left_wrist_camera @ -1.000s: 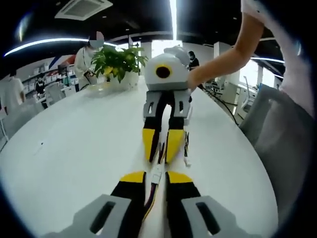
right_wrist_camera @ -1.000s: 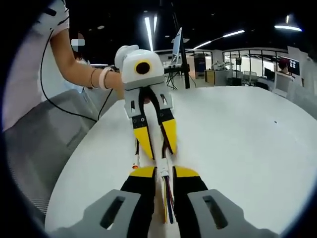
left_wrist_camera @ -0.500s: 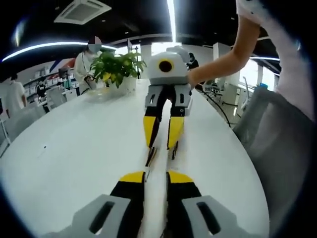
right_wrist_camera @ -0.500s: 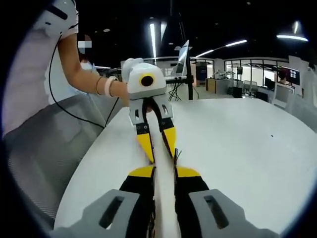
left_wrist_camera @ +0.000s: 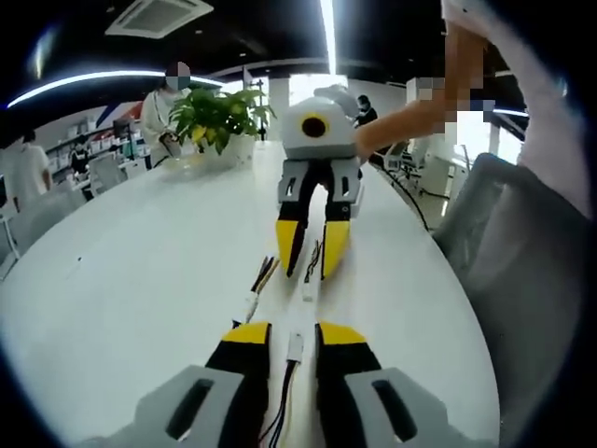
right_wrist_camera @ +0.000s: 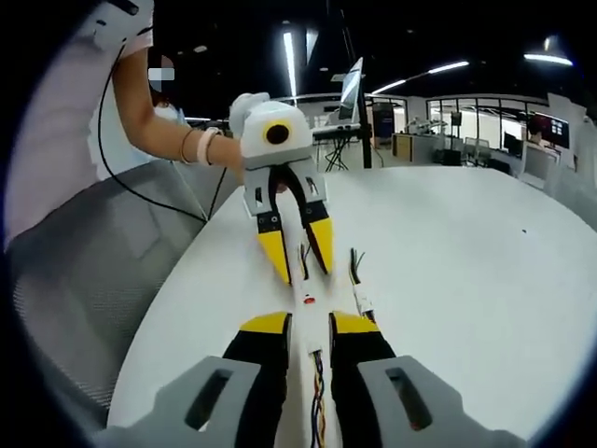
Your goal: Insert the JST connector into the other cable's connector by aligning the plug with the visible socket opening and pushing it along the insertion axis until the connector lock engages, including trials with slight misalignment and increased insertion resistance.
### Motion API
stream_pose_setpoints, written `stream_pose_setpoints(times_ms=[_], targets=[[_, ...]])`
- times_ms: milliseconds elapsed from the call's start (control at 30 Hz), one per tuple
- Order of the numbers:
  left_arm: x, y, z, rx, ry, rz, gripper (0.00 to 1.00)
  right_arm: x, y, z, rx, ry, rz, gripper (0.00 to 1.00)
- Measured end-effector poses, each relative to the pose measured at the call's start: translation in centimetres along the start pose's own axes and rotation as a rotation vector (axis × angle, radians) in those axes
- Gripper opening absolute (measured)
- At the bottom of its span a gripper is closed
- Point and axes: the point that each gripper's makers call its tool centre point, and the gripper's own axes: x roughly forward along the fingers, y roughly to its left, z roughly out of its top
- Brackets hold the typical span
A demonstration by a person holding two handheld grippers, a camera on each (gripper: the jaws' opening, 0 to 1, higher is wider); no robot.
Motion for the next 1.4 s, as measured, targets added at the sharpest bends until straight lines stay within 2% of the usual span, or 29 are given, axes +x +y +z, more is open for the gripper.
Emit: stream_pose_setpoints(times_ms=[467,567,1100,1400], targets=[[0.5,0.0,-1.5,-0.023,0.019,0.014,0.12,0.1,-0.4,-1.8,0.000,0.052,-0.024,0.12],[0.5,0.0,-1.4,-0.037,0.006,0.019,0.11,0.0,-0.4,-1.8,-0.002,0.053,-0.027,0.12],[0.5,0.2,-1.8,-0.020,0.016,0.028,0.08,0.1,-0.4,-2.4,-0.024,0.077,-0.040,0.09],[0.8,-0.3,-1.7,-0.006,0.007,0.010,0.05,0.1,-0.5,-2.5,-0.033,0.077,-0.051,0.05]])
